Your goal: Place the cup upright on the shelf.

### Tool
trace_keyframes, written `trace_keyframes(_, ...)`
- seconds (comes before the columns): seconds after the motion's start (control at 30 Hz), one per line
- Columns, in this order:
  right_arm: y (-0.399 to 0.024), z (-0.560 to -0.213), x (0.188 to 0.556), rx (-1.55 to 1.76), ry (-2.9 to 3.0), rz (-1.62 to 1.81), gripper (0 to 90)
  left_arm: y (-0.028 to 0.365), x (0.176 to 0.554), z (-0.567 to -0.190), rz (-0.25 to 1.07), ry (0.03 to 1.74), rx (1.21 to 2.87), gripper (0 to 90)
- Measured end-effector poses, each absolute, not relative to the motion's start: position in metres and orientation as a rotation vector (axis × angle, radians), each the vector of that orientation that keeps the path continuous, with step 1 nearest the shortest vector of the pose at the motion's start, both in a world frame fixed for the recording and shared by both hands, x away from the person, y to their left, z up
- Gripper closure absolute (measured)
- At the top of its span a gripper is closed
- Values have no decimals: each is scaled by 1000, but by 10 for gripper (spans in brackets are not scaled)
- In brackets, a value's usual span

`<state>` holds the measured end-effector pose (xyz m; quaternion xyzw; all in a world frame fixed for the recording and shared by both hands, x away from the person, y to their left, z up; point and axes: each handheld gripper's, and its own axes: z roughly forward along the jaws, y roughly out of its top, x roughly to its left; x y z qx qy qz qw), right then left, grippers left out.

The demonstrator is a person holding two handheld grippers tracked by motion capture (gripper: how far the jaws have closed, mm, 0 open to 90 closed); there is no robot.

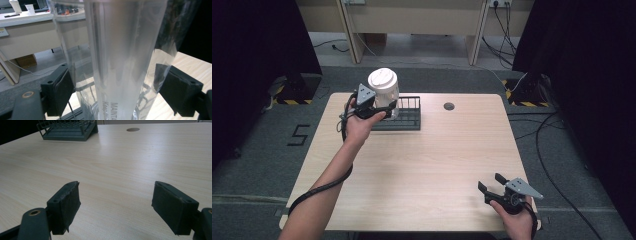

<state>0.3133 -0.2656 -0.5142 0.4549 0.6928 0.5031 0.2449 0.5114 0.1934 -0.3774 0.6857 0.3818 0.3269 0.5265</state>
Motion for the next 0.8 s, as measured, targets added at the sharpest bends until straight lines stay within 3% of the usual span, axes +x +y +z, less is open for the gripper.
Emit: trace_keyframes(0.8,-266,-514,314,1234,1897,1375,226,184,548,-372,803,959,1644,174)
